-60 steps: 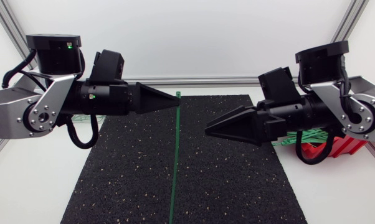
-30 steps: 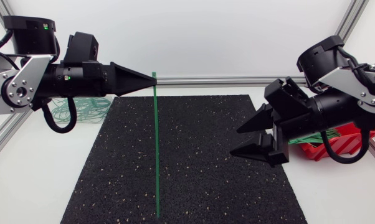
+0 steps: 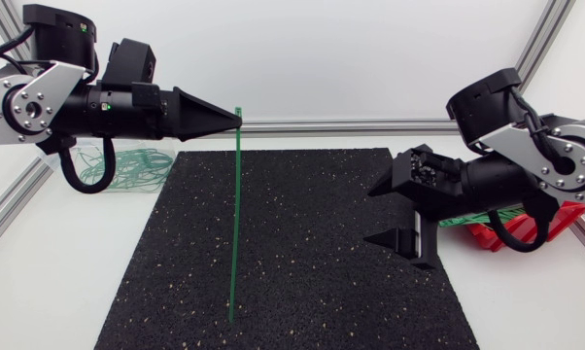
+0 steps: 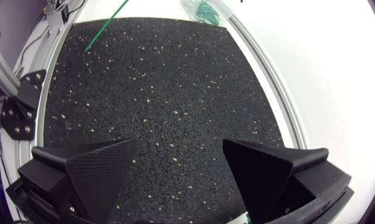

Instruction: Take a green cable tie from the red box, thread the tail through the head to close it, then place it in the transparent bin on the left.

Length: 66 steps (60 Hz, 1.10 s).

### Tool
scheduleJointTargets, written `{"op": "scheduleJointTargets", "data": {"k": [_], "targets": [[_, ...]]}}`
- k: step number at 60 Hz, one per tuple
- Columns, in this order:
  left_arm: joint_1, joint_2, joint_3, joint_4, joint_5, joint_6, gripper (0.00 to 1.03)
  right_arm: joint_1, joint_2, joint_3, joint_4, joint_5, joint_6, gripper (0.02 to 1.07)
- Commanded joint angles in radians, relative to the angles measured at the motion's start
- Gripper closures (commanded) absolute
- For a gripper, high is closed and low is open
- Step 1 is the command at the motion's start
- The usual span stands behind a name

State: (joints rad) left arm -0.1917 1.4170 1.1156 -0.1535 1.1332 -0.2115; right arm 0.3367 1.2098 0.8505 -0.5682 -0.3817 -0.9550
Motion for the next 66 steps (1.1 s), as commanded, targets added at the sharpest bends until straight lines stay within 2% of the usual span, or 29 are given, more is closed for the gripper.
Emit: {"op": "scheduleJointTargets", "data": {"k": [1,5,7,10,12,13,21,27,29,32,39,42,47,54,66], "targets": [[0.006,0.025,0.033,-0.008,0.010,0.018,0.99,0.035,-0.003,-0.014,-0.002,0.052,-0.082,0.08],[0.008,0.028,0.036,-0.008,0.008,0.018,0.99,0.068,-0.018,-0.002,-0.015,0.102,-0.065,0.12],[0.008,0.028,0.038,-0.008,0.008,0.018,0.99,0.105,-0.026,0.001,-0.010,0.165,-0.033,0.13],[0.008,0.031,0.041,-0.008,0.007,0.017,0.99,0.150,-0.035,-0.001,0.001,0.216,-0.037,0.13],[0.008,0.031,0.044,-0.011,0.007,0.017,0.99,0.160,-0.047,-0.019,0.039,0.242,-0.056,0.08],[0.008,0.031,0.047,-0.014,0.007,0.017,0.99,0.162,-0.056,-0.037,0.074,0.254,-0.070,0.06],[0.011,0.040,0.075,-0.043,0.007,0.017,0.99,0.190,-0.164,-0.212,0.432,0.303,-0.211,0.06],[0.012,0.043,0.092,-0.058,0.008,0.017,0.99,0.269,-0.214,-0.294,0.548,0.339,-0.343,0.06],[0.012,0.048,0.098,-0.070,0.008,0.017,0.99,0.285,-0.217,-0.327,0.626,0.348,-0.393,0.06],[0.014,0.059,0.107,-0.086,0.014,0.017,0.99,0.291,-0.222,-0.383,0.755,0.345,-0.465,0.06],[0.014,0.071,0.118,-0.089,0.016,-0.006,0.99,0.301,-0.174,-0.427,0.875,0.340,-0.611,0.06],[0.015,0.085,0.125,-0.089,0.019,-0.025,0.99,0.305,-0.139,-0.452,1.007,0.322,-0.676,0.06],[0.018,0.105,0.127,-0.087,0.036,-0.043,0.99,0.306,-0.075,-0.464,1.125,0.300,-0.760,0.06],[0.018,0.119,0.118,-0.087,0.045,-0.052,0.99,0.308,0.007,-0.508,1.314,0.213,-0.855,0.06],[0.017,0.132,0.093,-0.083,0.050,-0.108,0.99,0.367,0.103,-0.507,1.390,0.178,-0.972,0.06]]}}
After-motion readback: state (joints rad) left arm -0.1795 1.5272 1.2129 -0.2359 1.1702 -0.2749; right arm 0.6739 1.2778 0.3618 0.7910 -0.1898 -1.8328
